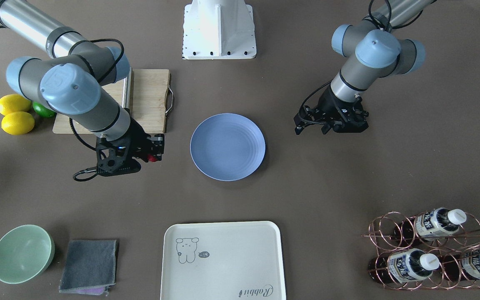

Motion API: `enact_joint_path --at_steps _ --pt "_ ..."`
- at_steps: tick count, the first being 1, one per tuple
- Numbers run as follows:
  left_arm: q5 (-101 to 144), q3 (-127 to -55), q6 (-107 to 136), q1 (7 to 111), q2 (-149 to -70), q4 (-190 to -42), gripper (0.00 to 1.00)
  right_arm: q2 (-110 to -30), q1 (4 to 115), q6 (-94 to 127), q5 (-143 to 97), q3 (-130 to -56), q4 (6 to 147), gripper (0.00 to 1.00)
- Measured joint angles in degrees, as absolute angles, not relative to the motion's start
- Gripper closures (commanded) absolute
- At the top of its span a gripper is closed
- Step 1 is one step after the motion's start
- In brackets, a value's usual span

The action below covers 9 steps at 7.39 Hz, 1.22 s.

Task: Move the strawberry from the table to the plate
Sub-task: 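Carry the red strawberry over the plate with right gripper while left withdraws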

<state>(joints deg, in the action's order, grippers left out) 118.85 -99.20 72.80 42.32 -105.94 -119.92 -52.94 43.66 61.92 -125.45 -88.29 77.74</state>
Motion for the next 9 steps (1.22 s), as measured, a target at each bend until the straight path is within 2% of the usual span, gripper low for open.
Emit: enact_joint_path --at_steps 4,8,9 --pt "125.8 -99.0 55.7 52.9 -98.1 -120.1 0.04 -45.2 31.6 73.4 -114.3 -84.9 77.6 1.0" --pt "127.7 -99.1 52.1 56.1 -95.8 -120.2 0.03 -41.2 28.6 74.9 -109.1 -77.4 74.0 1.0" --pt "127.7 -99.1 52.1 56.2 -95.7 -120.2 0.03 -40.5 28.6 75.0 -108.5 -76.3 73.8 0.96"
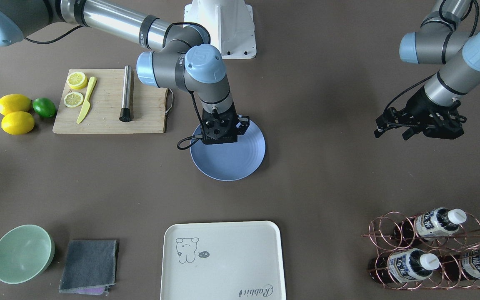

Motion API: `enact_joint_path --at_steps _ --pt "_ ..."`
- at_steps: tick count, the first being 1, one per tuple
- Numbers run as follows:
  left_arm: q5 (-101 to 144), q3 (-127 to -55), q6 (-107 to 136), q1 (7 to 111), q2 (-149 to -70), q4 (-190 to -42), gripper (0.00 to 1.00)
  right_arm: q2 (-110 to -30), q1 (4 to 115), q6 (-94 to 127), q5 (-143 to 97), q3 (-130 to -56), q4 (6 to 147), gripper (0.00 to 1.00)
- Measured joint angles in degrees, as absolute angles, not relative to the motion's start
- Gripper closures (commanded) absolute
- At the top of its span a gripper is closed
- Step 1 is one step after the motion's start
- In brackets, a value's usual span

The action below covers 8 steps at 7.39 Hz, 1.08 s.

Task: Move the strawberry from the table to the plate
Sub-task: 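Carry the red strawberry over the plate with right gripper while left withdraws, then release the strawberry onto the plate and lift the right gripper away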

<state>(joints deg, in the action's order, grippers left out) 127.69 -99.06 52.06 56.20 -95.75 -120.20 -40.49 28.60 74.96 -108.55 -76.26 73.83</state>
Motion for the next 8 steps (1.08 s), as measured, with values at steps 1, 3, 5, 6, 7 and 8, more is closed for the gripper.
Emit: enact_joint_path --at_steps 1,3,5,6,7,8 --pt "127.7 -99.1 52.0 56.2 -95.7 -120.2 0.03 -40.0 28.6 75.0 -108.3 -75.2 73.8 0.69" --pt "127.7 -99.0 52.1 56.2 -95.8 -120.2 0.03 -39.9 28.6 75.0 -108.1 -74.3 73.7 0.28" --pt "127.6 -99.2 52.2 56.2 -95.8 -120.2 0.03 -40.1 28.7 74.8 -108.1 -73.9 73.8 0.0" --pt "127.7 -99.3 52.2 56.3 -95.8 -120.1 0.03 -40.1 29.2 74.7 -108.5 -74.3 73.9 0.0" --pt "128.0 -99.4 52.2 56.9 -95.9 -119.9 0.03 -40.2 30.7 74.5 -110.2 -75.6 74.3 0.0" --pt "129.2 -99.5 51.2 58.5 -96.0 -119.4 0.03 -41.0 33.6 73.4 -113.1 -78.1 75.9 0.0"
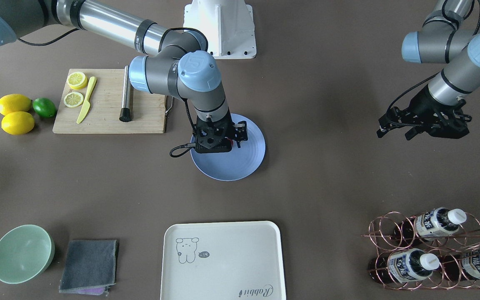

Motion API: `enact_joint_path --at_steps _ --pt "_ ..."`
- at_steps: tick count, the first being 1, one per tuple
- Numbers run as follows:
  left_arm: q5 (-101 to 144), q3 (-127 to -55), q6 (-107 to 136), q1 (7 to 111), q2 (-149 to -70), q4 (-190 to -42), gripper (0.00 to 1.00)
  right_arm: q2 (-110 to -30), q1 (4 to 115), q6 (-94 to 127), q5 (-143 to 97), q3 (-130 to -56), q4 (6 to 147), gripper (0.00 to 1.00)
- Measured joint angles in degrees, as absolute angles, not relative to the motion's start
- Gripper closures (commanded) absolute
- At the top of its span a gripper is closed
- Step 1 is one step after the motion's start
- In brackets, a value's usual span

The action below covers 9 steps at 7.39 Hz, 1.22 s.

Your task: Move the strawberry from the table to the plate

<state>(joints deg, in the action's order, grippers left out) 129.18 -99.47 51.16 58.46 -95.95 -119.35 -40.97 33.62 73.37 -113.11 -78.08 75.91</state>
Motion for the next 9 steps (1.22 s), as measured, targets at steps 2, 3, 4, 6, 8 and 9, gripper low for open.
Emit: enact_joint_path --at_steps 2,3,4,6,8,9 --pt "132.0 -99.7 41.1 65.0 -96.0 -113.5 0.03 -46.7 42.1 64.0 -118.9 -86.8 81.4 0.0" --pt "132.7 -100.5 34.4 68.5 -96.1 -108.1 0.03 -51.5 47.5 56.3 -123.0 -89.7 82.8 0.0" --pt "133.0 -101.5 28.1 71.4 -96.2 -102.5 0.03 -56.7 53.6 47.1 -127.7 -91.1 83.4 0.0" --pt "133.1 -102.4 17.4 76.3 -96.2 -94.5 0.03 -67.0 66.1 26.6 -134.4 -91.2 83.8 0.0" --pt "133.1 -102.4 12.4 78.9 -95.9 -91.1 0.03 -74.3 77.6 6.4 -137.9 -87.4 84.0 0.0" --pt "133.1 -102.3 11.6 79.4 -95.8 -90.6 0.03 -76.1 82.0 -2.2 -138.7 -84.7 85.2 0.0"
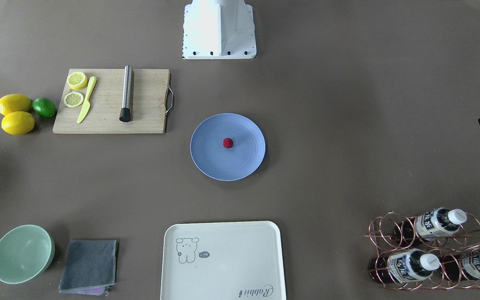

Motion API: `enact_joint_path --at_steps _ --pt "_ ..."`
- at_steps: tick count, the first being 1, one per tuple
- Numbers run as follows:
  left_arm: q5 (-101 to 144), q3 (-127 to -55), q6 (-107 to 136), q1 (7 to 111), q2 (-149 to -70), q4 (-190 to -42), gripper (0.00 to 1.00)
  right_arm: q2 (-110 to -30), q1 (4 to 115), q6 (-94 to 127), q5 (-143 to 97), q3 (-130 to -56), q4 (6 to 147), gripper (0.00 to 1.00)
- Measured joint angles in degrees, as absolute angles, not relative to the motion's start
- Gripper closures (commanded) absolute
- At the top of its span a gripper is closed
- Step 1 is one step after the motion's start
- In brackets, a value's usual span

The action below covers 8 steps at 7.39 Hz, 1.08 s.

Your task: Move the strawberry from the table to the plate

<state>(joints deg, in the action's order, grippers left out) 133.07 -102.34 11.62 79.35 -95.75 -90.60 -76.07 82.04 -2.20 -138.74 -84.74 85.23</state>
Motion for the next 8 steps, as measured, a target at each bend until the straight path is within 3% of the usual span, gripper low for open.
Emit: enact_joint_path --at_steps 3,8 --pt "133.2 -102.6 11.1 79.7 -94.7 -90.4 0.03 -76.8 91.0 -19.1 -137.1 -80.6 96.9 0.0" --pt "135.4 -98.7 7.6 83.6 -92.6 -88.2 0.03 -76.7 94.4 -21.2 -135.5 -80.6 101.0 0.0"
